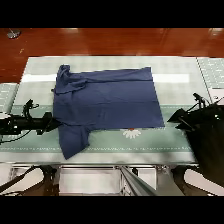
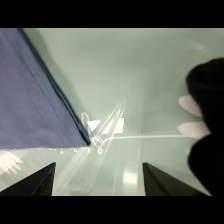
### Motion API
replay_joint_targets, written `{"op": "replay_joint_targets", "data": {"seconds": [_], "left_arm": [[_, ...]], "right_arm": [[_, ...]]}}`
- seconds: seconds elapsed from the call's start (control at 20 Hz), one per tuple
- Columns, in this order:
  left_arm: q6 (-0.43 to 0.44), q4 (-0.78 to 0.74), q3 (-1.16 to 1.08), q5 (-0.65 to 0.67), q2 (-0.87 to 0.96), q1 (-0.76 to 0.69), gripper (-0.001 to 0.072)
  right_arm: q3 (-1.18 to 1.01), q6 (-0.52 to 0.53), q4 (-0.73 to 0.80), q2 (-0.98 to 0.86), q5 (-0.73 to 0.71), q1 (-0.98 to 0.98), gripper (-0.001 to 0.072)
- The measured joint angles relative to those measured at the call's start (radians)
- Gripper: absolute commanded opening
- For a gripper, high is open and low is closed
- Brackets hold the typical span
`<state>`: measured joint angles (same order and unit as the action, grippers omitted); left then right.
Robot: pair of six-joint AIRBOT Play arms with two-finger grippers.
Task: Fold the shirts.
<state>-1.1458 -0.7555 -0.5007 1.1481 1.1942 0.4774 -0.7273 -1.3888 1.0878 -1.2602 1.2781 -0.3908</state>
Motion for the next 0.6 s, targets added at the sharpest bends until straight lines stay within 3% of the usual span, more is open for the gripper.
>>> {"op": "replay_joint_targets", "data": {"seconds": [0.25,0.3,0.4,0.6], "left_arm": [[0.006,0.007,-0.004,-0.002,0.0,-0.003,0.0029],[0.006,0.008,-0.005,-0.003,0.0,-0.003,0.0029],[0.007,0.021,-0.005,-0.008,0.0,-0.003,0.0029],[0.033,0.125,-0.059,-0.012,-0.001,-0.003,0.0028]], "right_arm": [[-0.013,-0.014,-0.086,-0.094,-0.043,0.122,0.0618],[-0.028,-0.014,-0.097,-0.113,-0.058,0.145,0.0568],[-0.061,-0.013,-0.124,-0.152,-0.129,0.195,0.0019],[-0.164,0.008,-0.158,-0.192,-0.122,0.279,0.0016]]}}
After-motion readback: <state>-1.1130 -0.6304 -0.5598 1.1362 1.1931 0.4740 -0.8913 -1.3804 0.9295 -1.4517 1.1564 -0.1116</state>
